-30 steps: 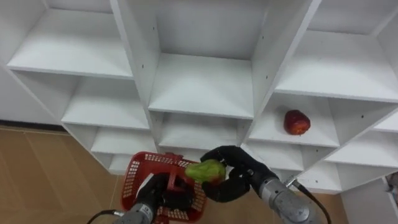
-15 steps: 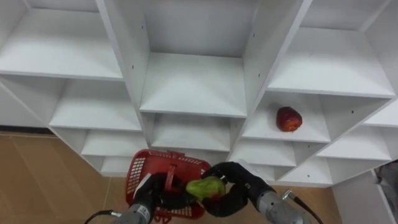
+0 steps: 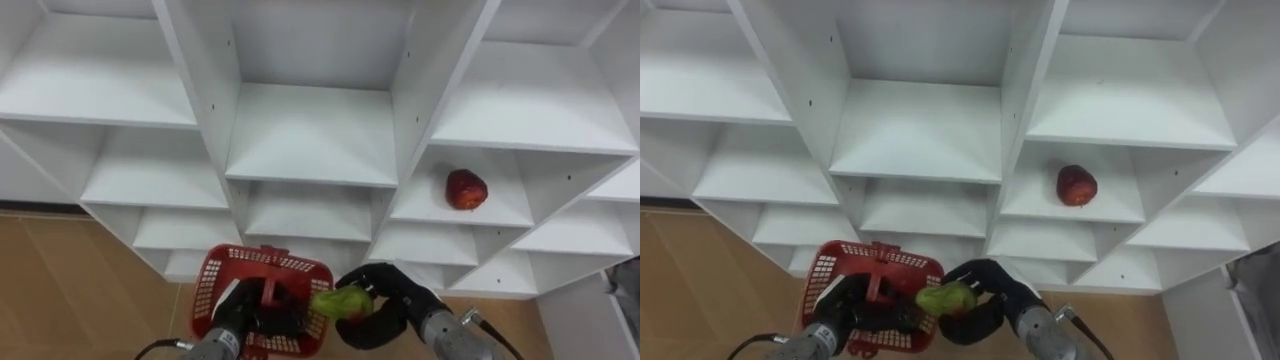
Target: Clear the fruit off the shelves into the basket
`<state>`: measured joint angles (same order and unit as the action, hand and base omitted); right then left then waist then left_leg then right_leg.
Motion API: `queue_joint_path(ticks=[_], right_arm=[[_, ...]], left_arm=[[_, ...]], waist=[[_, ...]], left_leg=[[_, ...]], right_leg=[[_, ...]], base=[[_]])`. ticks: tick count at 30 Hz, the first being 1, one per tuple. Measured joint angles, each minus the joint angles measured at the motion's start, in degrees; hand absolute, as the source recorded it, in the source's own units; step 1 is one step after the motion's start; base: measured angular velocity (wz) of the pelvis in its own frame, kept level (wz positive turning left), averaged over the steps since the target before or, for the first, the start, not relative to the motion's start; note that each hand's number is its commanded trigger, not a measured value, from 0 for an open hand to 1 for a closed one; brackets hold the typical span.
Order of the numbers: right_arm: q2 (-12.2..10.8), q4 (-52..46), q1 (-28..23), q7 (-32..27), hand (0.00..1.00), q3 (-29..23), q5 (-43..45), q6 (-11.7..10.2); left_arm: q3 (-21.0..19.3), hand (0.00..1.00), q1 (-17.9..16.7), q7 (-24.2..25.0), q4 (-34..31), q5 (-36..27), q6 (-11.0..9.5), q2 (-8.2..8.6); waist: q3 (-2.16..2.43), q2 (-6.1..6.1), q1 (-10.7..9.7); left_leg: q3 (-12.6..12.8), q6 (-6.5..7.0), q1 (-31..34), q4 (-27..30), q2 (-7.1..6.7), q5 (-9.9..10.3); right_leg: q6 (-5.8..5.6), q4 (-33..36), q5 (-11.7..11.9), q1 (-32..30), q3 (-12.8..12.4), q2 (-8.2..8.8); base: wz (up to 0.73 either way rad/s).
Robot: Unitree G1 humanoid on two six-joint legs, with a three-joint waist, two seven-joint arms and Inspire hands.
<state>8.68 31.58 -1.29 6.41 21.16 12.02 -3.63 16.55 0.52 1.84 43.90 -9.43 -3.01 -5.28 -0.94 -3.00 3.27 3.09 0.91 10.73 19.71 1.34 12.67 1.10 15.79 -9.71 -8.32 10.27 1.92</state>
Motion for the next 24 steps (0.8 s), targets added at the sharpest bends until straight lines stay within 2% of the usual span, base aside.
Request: queue_joint_path(ticks=[7, 14, 24], right_arm=[[0.0, -0.2, 0.0, -1.1, 1.0, -0.1, 4.2, 0.0], [0.1, 0.3, 0.0, -2.1, 1.0, -0.1, 4.4, 0.0], [0.3, 4.3, 0.2, -4.6, 1.0, -0.5, 4.6, 0.0]], left_arm=[[0.0, 1.0, 0.1, 1.2, -0.1, 0.0, 0.0, 0.11], [0.4, 1.0, 0.0, 1.2, -0.1, 0.0, 0.0, -0.04], [1.8, 1.0, 0.2, 1.9, -0.1, 0.0, 0.0, 0.1]], waist=[[0.02, 0.01, -0.4], [0.02, 0.1, -1.6], [-0.01, 0.65, -1.6]], left_leg=[[0.0, 0.0, 0.7, 0.1, -0.08, 0.0], [0.1, 0.0, 0.6, 0.1, -0.05, 0.0], [0.6, -0.01, 0.3, -0.1, 0.0, 0.0]], right_leg=[[-0.03, 0.5, -0.2, -0.7, 0.0, 0.04], [-0.01, 0.8, -0.5, -0.8, -0.3, 0.06], [0.0, 0.8, -0.5, -0.9, -0.7, 0.03]], base=[[0.0], [0.01], [-0.01]])
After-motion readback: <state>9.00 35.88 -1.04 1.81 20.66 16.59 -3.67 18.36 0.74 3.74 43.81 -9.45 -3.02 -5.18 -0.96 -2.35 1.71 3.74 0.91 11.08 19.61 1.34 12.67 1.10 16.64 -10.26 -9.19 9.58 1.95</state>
